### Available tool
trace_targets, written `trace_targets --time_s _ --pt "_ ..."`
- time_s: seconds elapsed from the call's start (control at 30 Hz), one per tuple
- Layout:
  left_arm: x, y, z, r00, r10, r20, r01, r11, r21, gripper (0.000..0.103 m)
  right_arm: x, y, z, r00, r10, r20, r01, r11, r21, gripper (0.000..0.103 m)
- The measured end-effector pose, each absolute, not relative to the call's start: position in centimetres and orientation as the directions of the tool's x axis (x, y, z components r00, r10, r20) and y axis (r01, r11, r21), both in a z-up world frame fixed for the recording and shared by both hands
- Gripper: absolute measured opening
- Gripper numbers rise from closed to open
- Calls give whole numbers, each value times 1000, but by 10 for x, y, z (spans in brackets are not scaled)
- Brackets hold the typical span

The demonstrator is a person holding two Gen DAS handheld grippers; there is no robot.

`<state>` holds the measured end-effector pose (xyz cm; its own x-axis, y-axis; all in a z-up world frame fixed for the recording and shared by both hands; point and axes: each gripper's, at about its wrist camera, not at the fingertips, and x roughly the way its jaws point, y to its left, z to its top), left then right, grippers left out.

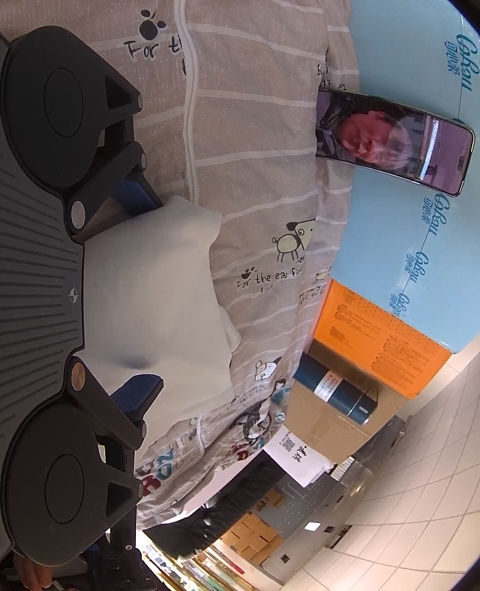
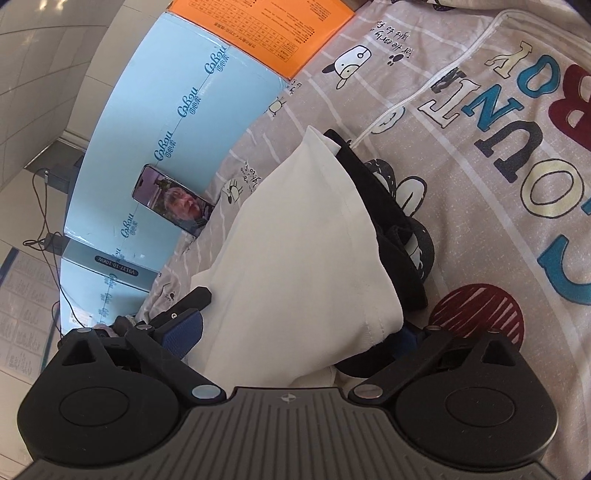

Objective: Fold clothes

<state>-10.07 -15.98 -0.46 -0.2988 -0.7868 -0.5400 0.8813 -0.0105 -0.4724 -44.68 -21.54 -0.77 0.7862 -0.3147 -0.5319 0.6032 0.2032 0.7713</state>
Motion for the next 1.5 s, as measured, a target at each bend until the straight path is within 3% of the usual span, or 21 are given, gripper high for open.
trace_targets --time_s 0.27,0.4,0.67,0.73,0.8,1.0,1.3,1.5 --pt "-106 -159 -6 -306 -799 -517 882 -34 -470 92 -429 -215 -2 768 -321 -554 637 293 713 100" --pt "-108 -160 -8 -293 -806 -515 892 -36 -450 78 -423 -215 -2 768 -327 -551 639 334 693 98" --pt "-103 -161 -9 -289 -813 -506 887 -28 -462 64 -410 -220 -3 769 -332 -546 639 401 656 87" --pt "-102 -161 -10 -290 -814 -503 885 -28 -465 58 -409 -221 -3 767 -339 -544 641 415 645 82" --pt "-101 -162 -10 -296 -815 -499 882 -32 -471 50 -409 -223 -4 763 -347 -545 646 428 632 67" --pt "-101 -163 -11 -307 -816 -489 876 -42 -480 38 -409 -230 -7 762 -361 -538 647 450 615 42" --pt "-102 -160 -5 -307 -834 -458 875 -57 -482 27 -409 -233 5 814 -383 -436 581 530 618 27" --pt "-111 -157 13 -259 -874 -412 905 -71 -419 24 -410 -235 26 850 -400 -342 525 593 611 25"
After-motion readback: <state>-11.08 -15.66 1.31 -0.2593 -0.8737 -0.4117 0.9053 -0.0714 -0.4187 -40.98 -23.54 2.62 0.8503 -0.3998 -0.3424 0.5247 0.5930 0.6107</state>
